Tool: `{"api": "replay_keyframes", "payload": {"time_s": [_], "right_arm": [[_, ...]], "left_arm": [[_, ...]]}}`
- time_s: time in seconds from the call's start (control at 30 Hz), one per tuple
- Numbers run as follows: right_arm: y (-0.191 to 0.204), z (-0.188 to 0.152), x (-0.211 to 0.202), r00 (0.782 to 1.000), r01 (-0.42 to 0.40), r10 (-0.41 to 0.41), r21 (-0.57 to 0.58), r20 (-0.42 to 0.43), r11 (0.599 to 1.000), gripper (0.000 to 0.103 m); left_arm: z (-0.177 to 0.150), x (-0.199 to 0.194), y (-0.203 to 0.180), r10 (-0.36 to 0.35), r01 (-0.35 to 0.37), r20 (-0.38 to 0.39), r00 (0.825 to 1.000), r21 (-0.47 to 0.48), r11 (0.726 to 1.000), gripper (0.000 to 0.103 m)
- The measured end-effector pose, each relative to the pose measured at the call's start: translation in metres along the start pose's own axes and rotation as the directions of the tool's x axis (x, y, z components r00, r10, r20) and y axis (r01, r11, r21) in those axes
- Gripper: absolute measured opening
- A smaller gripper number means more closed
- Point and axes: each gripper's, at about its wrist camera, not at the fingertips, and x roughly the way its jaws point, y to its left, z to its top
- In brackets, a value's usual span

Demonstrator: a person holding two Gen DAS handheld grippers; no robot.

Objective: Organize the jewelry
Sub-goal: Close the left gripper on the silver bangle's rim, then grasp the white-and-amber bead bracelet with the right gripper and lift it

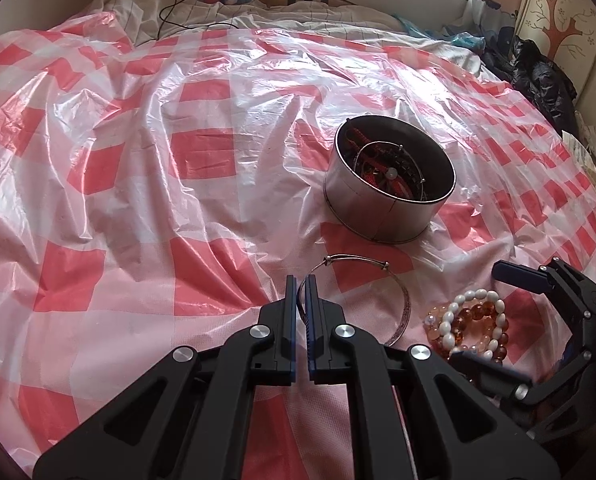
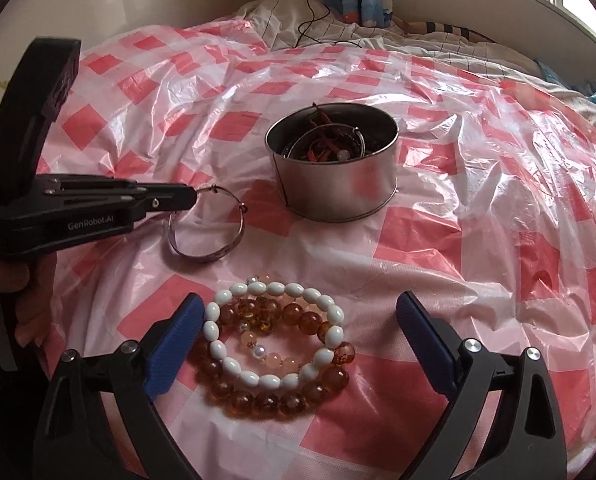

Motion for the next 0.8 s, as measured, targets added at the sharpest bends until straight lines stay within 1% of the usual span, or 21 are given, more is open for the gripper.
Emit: {"api": "replay_keyframes", "payload": {"time_s": [0.03,0.1,0.13,0.17,0.2,0.27,0.33,0.4,0.47,0.5,0.53,0.57,0.63,0.67,0.7,0.73,0.8], "right_arm": [[-0.003,0.001,0.000,1.000,-0.013,0.013,0.020,0.000,1.000,0.070],[-0.009,0.001,0.000,0.998,-0.056,0.056,0.057,-0.003,0.997,0.050],[-0.010,0.001,-0.001,0.998,-0.067,0.067,0.070,-0.001,0.995,0.047],[-0.012,0.001,-0.003,0.997,-0.072,0.072,0.079,0.005,0.994,0.041],[-0.013,0.001,-0.004,0.997,-0.074,0.074,0.087,0.011,0.993,0.032],[-0.018,0.002,-0.006,0.996,-0.086,0.085,0.114,0.017,0.990,0.019],[-0.024,0.000,-0.007,0.993,-0.118,0.116,0.150,0.021,0.982,0.015],[-0.027,0.000,-0.007,0.991,-0.137,0.135,0.169,0.022,0.976,0.014],[-0.027,-0.001,-0.005,0.990,-0.139,0.141,0.174,0.003,0.975,0.015],[-0.027,-0.002,-0.002,0.990,-0.137,0.142,0.177,-0.015,0.975,0.020],[-0.026,-0.003,-0.002,0.990,-0.139,0.144,0.177,-0.013,0.974,0.024],[-0.025,-0.003,-0.002,0.990,-0.134,0.139,0.170,-0.014,0.976,0.025],[-0.020,-0.003,-0.003,0.994,-0.101,0.104,0.132,-0.016,0.986,0.025],[-0.018,-0.004,-0.004,0.996,-0.089,0.091,0.120,-0.014,0.989,0.022],[-0.019,-0.004,-0.005,0.996,-0.089,0.091,0.122,-0.013,0.989,0.012],[-0.021,-0.005,-0.006,0.995,-0.101,0.102,0.134,-0.005,0.986,0.009],[-0.028,-0.004,-0.012,0.990,-0.144,0.141,0.175,0.028,0.974,0.008]], "left_arm": [[0.000,0.000,0.000,0.000,0.000,0.000,1.000,0.001,1.000,0.003],[0.000,0.000,0.001,0.002,-0.002,-0.002,1.000,0.000,1.000,0.003],[0.000,0.000,0.001,0.004,-0.004,-0.002,1.000,-0.001,1.000,0.003],[0.001,0.000,0.001,0.004,-0.004,-0.002,1.000,-0.002,1.000,0.003],[0.001,0.000,0.001,0.005,-0.005,-0.001,1.000,-0.003,1.000,0.003],[0.001,0.000,0.001,0.006,-0.006,-0.002,1.000,-0.002,1.000,0.003],[0.001,0.000,0.001,0.006,-0.006,-0.002,1.000,-0.002,1.000,0.003],[0.001,0.000,0.001,0.007,-0.007,-0.003,1.000,-0.002,1.000,0.003],[0.000,0.001,0.001,0.007,-0.007,-0.003,1.000,-0.001,1.000,0.003],[0.000,0.001,0.001,0.007,-0.007,-0.004,1.000,-0.002,1.000,0.003],[0.000,0.001,0.001,0.007,-0.007,-0.004,1.000,-0.002,1.000,0.003],[0.000,0.001,0.001,0.008,-0.008,-0.006,1.000,-0.001,1.000,0.003],[0.000,0.002,0.000,0.010,-0.010,-0.007,1.000,-0.001,1.000,0.003],[0.000,0.002,0.000,0.009,-0.010,-0.007,1.000,-0.001,1.000,0.003],[0.000,0.002,0.000,0.010,-0.010,-0.007,1.000,-0.001,1.000,0.003],[0.000,0.002,0.000,0.010,-0.010,-0.007,1.000,-0.001,1.000,0.003],[0.000,0.002,0.001,0.009,-0.009,-0.005,1.000,-0.002,1.000,0.003]]}}
